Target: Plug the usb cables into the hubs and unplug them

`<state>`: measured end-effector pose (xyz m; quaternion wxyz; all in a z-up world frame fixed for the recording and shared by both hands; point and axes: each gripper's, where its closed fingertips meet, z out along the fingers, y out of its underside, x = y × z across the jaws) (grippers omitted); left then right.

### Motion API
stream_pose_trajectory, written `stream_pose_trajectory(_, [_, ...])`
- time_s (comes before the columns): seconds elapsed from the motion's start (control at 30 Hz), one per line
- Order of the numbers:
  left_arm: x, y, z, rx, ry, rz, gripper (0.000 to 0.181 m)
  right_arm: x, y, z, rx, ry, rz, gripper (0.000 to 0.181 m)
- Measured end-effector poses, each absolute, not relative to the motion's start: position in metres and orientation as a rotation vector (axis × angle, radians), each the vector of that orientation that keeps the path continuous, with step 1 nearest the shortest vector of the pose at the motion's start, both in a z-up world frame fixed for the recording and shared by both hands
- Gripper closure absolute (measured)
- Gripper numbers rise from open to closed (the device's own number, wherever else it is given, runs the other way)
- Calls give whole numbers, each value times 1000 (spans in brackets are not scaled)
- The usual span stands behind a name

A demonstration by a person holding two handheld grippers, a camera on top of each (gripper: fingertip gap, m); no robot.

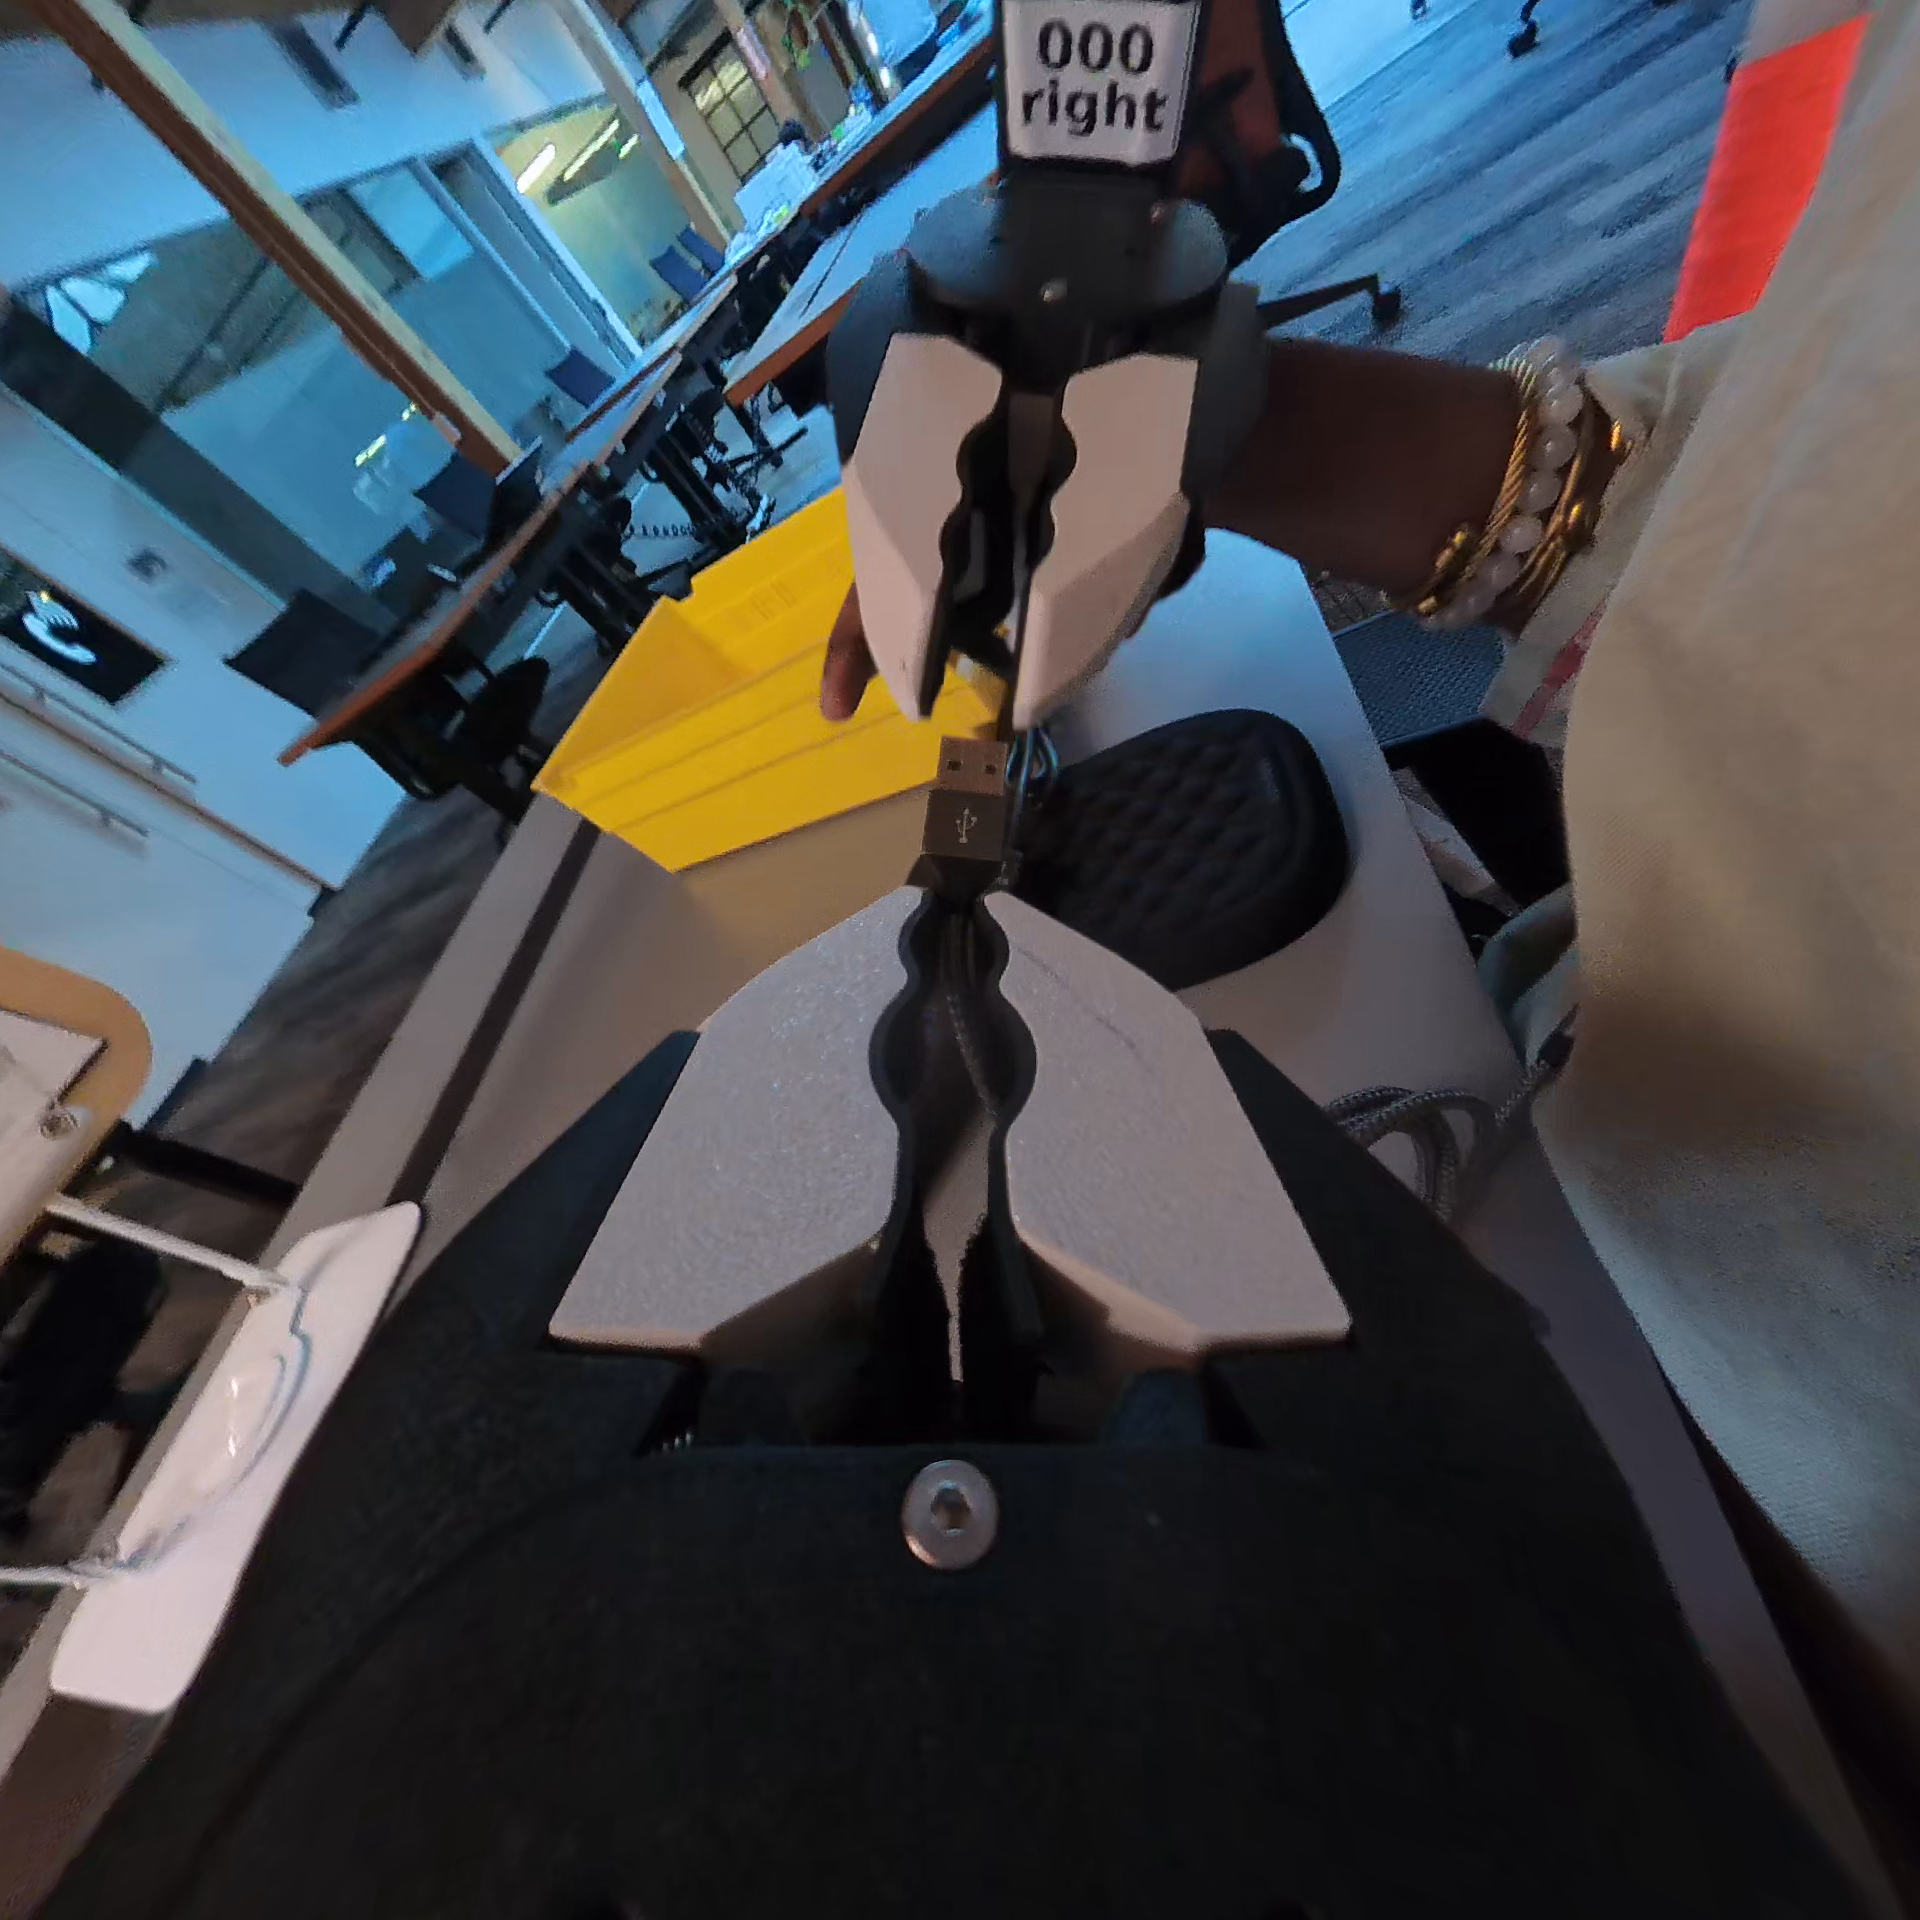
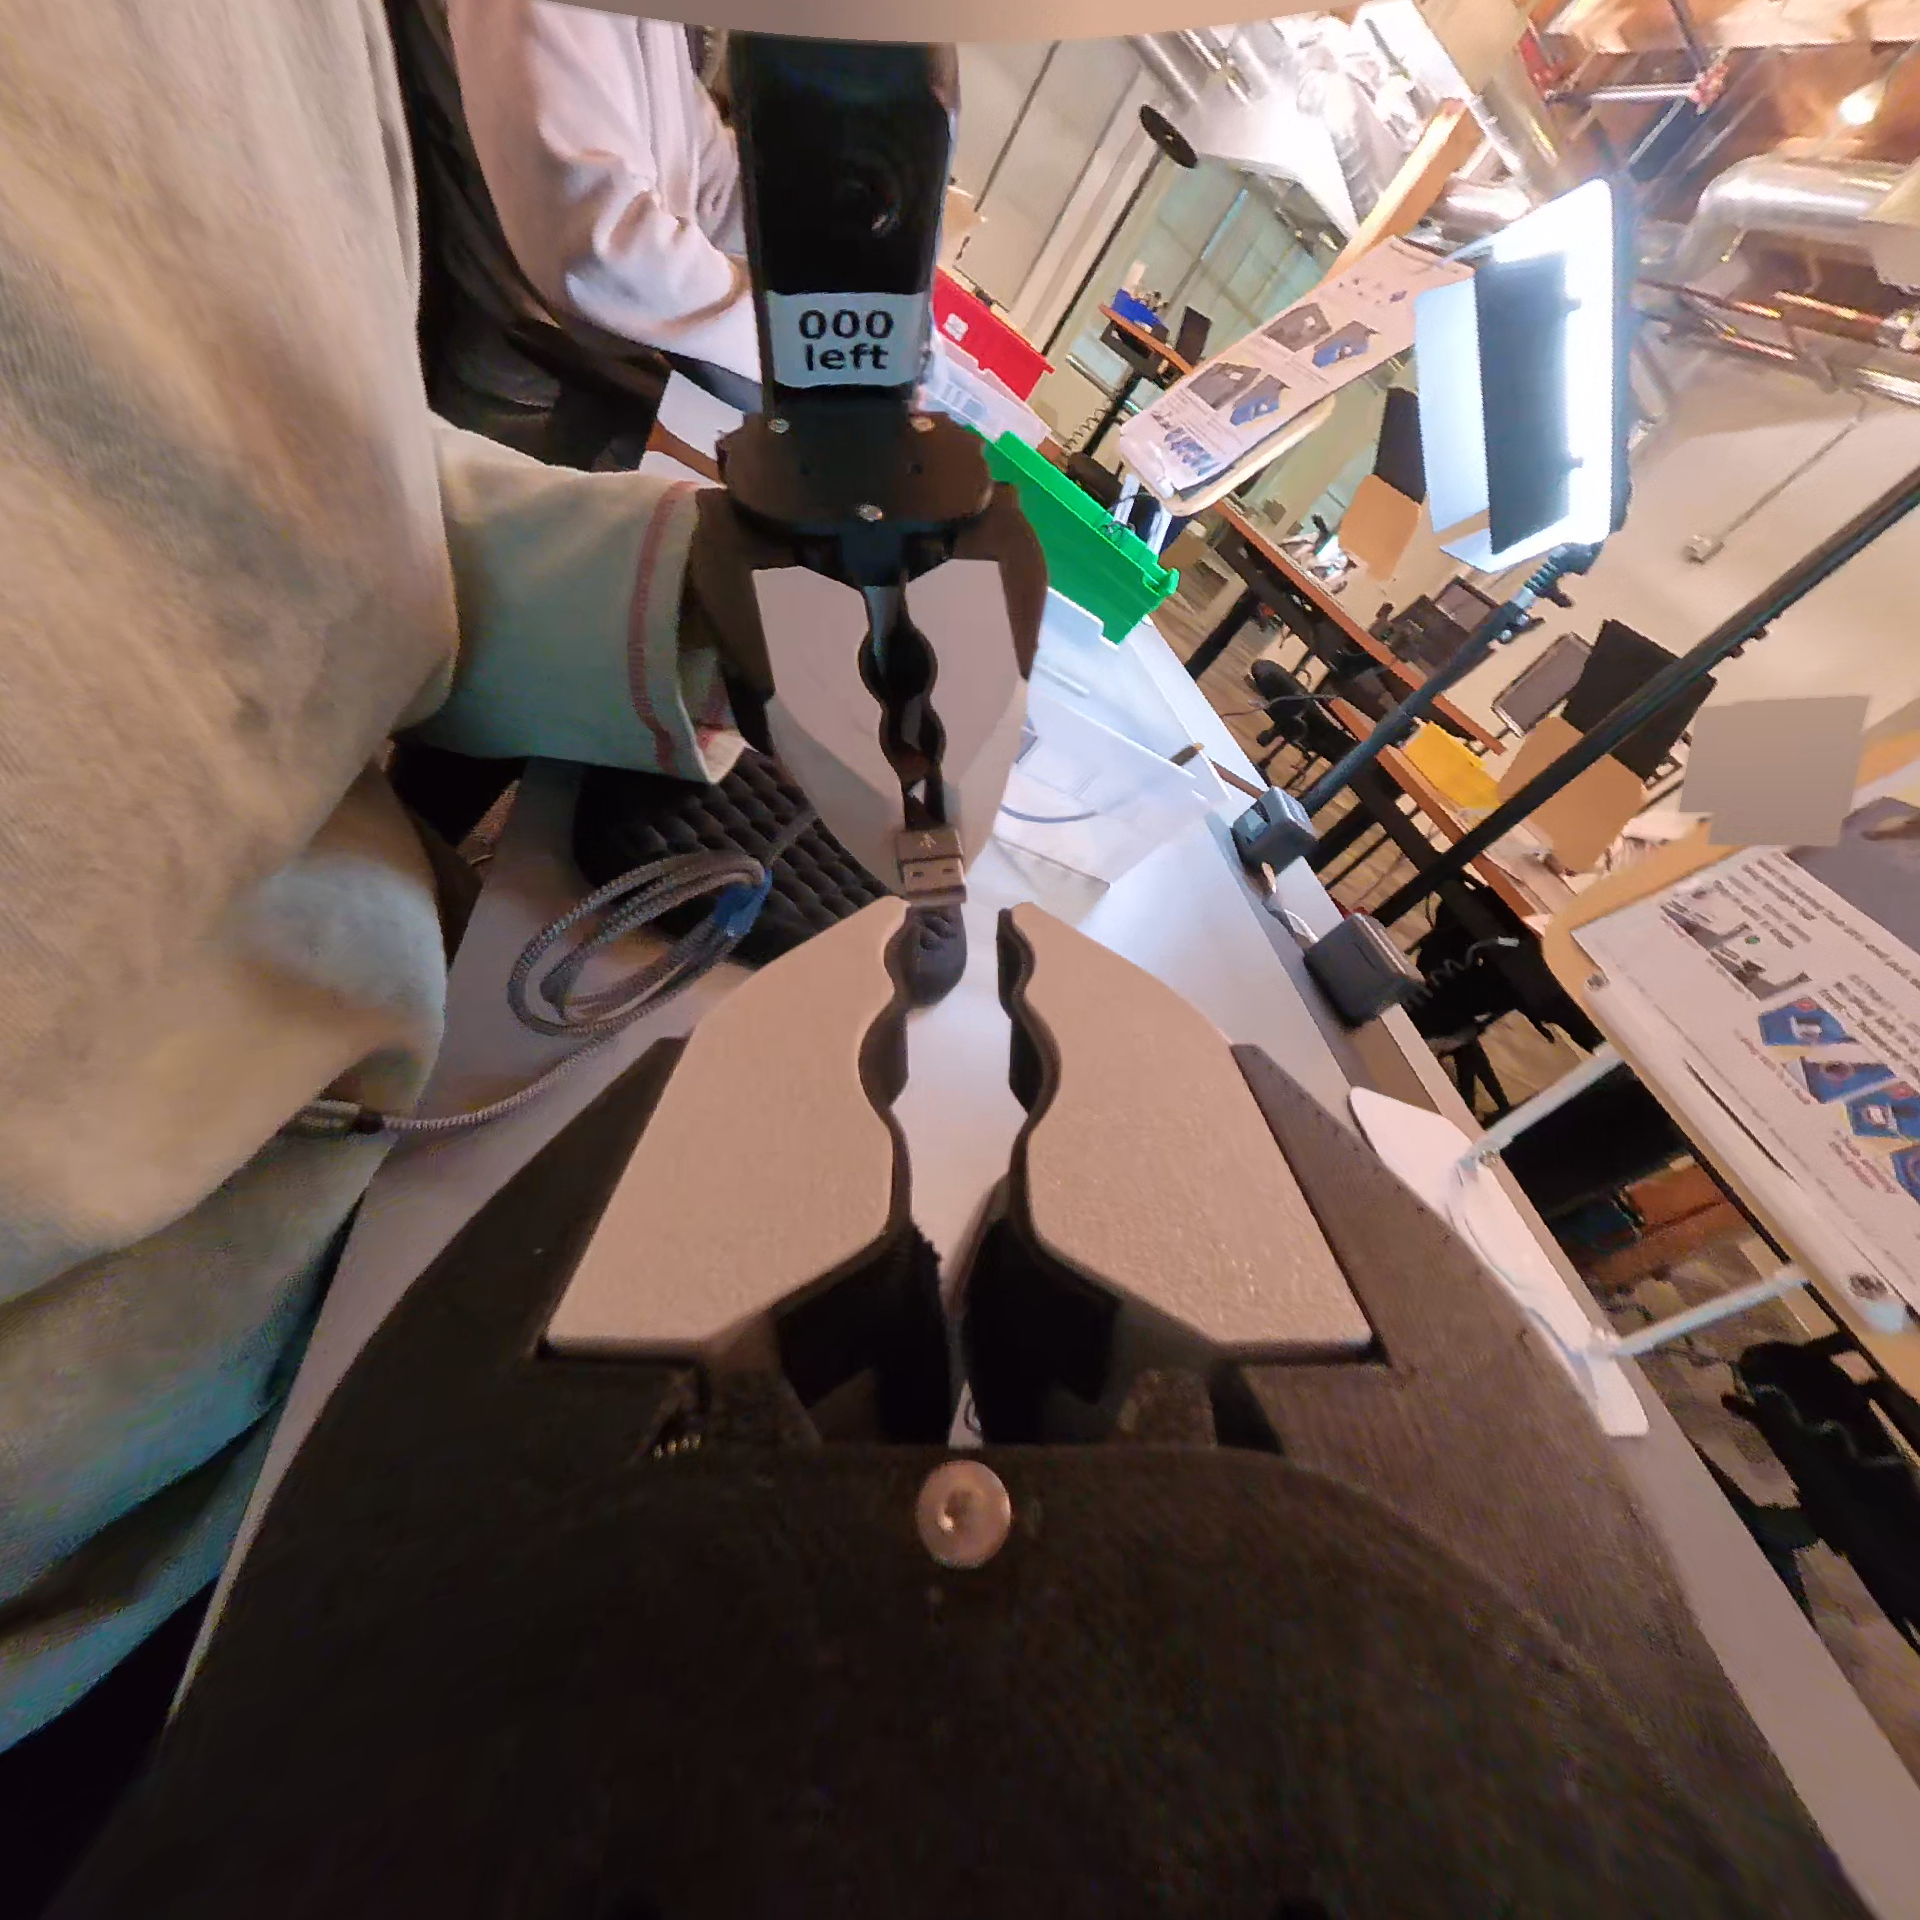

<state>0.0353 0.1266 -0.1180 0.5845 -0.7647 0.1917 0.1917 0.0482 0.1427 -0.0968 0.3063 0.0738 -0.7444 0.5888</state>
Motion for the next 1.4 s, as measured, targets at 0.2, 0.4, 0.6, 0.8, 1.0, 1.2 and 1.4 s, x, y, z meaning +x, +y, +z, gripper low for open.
stream_pose_trajectory(0.2, [25, 120, -127, -1801, 327, 379, 176, 40, 153, -98, 115, -1963, 1565, 159])
stream_pose_trajectory(0.4, [29, 121, -130, -1798, 319, 309, 176, 38, 122, -112, 189, -2014, 1578, 156])
stream_pose_trajectory(0.6, [37, 122, -132, -1793, 346, 260, 176, 43, 117, -117, 239, -2029, 1602, 168])
stream_pose_trajectory(0.8, [51, 130, -129, -1695, 443, 287, 156, 51, 125, -116, 242, -2057, 1655, 168])
stream_pose_trajectory(1.0, [48, 139, -127, -1638, 431, 293, 168, 50, 130, -117, 219, -2064, 1669, 168])
stream_pose_trajectory(1.2, [40, 141, -131, -1625, 406, 307, 160, 47, 131, -120, 196, -2065, 1716, 168])
stream_pose_trajectory(1.4, [43, 142, -132, -1606, 418, 286, 166, 46, 132, -121, 182, -2058, 1756, 168])
